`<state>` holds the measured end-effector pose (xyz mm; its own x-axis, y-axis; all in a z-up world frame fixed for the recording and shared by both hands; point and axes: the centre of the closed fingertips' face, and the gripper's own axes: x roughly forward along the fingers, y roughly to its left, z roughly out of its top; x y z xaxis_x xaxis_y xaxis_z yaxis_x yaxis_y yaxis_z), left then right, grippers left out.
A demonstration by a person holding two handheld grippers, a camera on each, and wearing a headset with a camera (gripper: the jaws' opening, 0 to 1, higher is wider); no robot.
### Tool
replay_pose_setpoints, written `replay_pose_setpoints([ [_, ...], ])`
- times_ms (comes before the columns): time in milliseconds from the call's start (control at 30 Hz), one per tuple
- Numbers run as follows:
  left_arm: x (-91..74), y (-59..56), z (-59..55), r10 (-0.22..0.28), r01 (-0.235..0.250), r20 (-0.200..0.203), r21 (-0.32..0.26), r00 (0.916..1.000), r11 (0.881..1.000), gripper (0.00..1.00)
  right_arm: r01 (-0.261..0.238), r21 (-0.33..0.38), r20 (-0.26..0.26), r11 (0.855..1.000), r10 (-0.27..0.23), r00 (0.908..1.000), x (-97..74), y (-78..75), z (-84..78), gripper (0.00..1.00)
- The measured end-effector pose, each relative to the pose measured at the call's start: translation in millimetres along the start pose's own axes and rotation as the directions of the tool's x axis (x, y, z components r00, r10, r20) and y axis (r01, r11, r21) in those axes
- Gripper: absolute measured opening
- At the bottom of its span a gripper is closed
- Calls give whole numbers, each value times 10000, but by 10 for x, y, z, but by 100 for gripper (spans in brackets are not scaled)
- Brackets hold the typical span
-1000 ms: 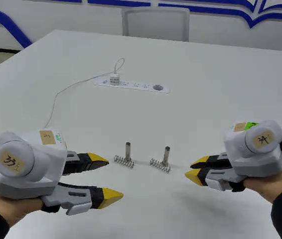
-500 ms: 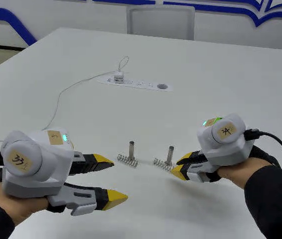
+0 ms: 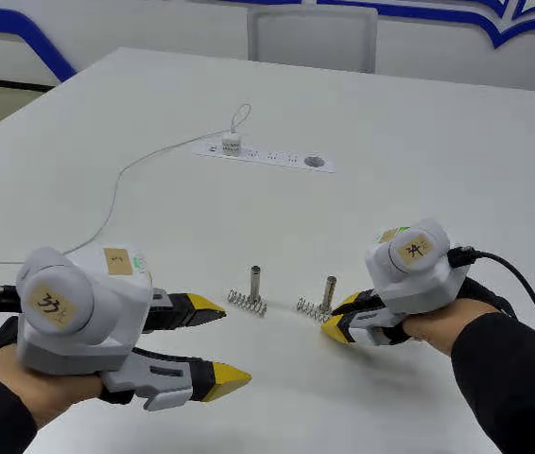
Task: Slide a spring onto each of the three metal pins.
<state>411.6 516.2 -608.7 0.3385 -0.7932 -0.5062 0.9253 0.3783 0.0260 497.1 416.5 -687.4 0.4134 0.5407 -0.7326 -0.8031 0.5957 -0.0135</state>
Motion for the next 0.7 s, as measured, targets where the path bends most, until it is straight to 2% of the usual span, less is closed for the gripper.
replay_pose_setpoints([
  [67, 3, -6, -2, -18, 18, -16, 15, 10000, 10000, 45, -60, -10, 11, 10000, 60, 10000, -2, 15, 0, 12],
  [333, 12, -22, -4, -63, 63, -49, 45, 10000, 10000, 45, -112, -21, -69, 9999, 112, 9999, -83, 81, -26, 12],
  [600, 64, -86, 0, -276, 284, -242, 353, 9993, 9990, 45, -487, -857, -281, 9951, 465, 9985, -313, 319, 36, 11],
  [700, 93, -102, 17, -365, 380, -308, 521, 9989, 9979, 45, -867, -1034, -451, 9909, 824, 9956, -417, 443, 72, 11],
])
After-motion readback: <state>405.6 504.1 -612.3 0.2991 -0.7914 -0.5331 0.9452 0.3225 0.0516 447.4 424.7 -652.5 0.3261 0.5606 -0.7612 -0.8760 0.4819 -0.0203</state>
